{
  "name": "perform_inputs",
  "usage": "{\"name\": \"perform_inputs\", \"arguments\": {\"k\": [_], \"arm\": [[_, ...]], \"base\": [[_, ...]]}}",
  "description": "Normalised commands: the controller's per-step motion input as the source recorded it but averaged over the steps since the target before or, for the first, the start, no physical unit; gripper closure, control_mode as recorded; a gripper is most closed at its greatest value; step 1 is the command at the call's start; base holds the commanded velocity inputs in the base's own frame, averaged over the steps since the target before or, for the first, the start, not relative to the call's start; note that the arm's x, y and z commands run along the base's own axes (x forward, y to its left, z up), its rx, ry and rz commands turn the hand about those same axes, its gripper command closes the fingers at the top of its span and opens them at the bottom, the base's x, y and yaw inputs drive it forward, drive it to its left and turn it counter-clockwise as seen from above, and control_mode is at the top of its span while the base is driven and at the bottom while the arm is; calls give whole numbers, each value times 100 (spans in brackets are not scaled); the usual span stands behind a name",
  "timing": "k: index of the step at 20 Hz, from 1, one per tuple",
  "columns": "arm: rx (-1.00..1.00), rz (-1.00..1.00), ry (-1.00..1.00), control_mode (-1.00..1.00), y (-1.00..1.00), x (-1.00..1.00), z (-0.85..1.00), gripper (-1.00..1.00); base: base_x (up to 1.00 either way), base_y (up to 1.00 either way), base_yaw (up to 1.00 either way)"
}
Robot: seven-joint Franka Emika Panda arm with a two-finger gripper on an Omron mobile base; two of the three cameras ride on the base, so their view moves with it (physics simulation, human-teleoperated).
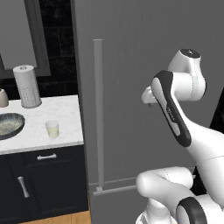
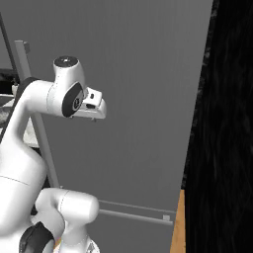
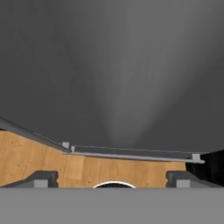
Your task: Grab a lemon wedge from the fridge and one ice cube from the ice bowl, and put them in the glass of lemonade.
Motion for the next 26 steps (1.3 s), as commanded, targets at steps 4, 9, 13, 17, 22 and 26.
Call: {"name": "perform_inputs", "arguments": {"k": [4,9,13,17,22,26], "arm": [[0,-1,-2,-100,13,-50,-40,-100],[-1,0,-14,-100,59,-66,-51,-100],[-1,-1,-24,-100,57,-27,-29,-100],[0,-1,-26,-100,-10,-4,0,-100],[0,0,-26,-100,0,12,6,-100],[0,0,-12,-100,-1,6,11,-100]], "base": [[0,0,0],[0,0,0],[0,0,0],[0,0,0],[0,0,0],[0,0,0]]}}
